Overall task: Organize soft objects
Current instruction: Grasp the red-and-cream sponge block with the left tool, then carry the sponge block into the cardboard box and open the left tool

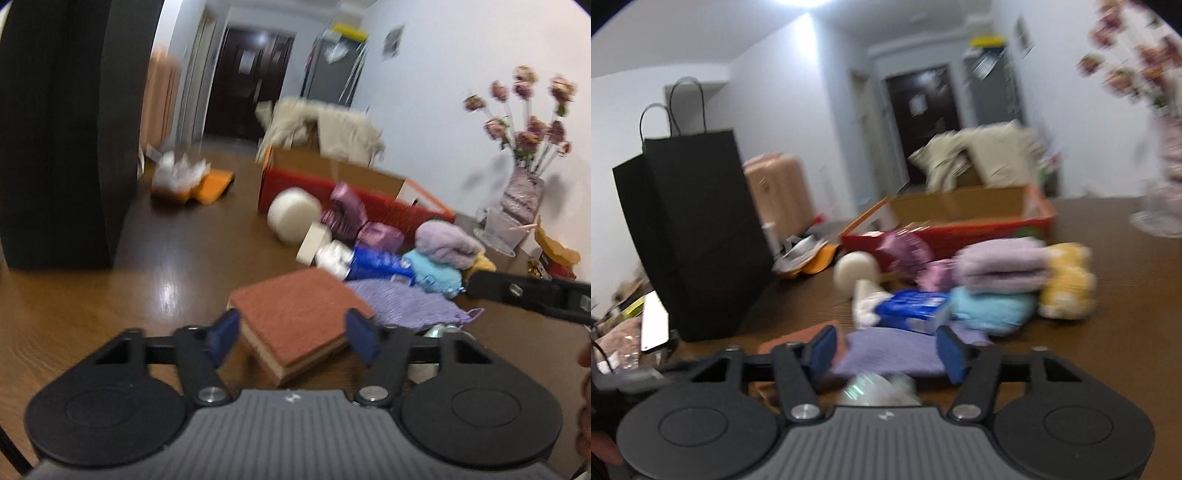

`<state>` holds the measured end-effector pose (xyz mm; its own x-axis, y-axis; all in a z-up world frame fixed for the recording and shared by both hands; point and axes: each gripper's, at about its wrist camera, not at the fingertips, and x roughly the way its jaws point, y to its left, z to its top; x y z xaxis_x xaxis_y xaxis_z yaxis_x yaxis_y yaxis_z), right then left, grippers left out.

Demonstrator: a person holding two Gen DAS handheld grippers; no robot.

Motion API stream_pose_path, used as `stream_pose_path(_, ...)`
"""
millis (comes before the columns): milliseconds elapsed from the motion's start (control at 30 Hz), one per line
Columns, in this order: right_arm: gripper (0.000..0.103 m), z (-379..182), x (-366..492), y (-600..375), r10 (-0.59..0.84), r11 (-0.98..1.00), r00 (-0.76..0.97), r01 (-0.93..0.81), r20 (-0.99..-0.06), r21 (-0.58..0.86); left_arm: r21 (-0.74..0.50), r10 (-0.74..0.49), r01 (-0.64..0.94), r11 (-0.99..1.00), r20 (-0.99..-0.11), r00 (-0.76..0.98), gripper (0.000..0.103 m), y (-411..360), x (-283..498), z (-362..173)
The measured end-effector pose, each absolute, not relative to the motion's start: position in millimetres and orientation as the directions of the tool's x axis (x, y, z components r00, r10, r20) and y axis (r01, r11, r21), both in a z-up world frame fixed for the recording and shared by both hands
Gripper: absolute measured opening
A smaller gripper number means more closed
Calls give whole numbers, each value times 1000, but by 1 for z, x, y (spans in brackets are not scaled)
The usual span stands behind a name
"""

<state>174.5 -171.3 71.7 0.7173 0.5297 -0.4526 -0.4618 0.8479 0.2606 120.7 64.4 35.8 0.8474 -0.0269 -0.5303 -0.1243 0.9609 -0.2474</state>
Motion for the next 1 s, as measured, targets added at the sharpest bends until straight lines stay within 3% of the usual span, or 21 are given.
stream_pose_path(67, 44, 69, 201, -147, 565, 822, 663, -500, -490, 272, -301, -64, -132, 945, -564, 824, 49, 76, 134, 31)
stream_pose_path(233, 41, 48, 248, -106, 583, 802, 561, -512, -588, 306, -357, -113, -133, 925, -591, 799, 41, 98, 166, 31)
stream_pose_path(467, 40, 27, 267, -104, 650, 756, 466, -481, -600, 445, -428, -212, -94, 899, -611, 763, 44, 114, 198, 27)
stream_pose_path(600, 32, 33, 270, -104, 622, 780, 483, -456, -617, 429, -432, -209, -94, 897, -601, 771, 44, 111, 199, 35)
stream_pose_path(833, 28, 90, 246, -135, 681, 732, 549, -489, -484, 475, -447, -217, -23, 894, -479, 851, 44, 100, 186, 94)
stream_pose_path(1000, 26, 127, 263, -151, 683, 726, 606, -505, -407, 467, -424, -216, 34, 905, -390, 895, 44, 85, 218, 140)
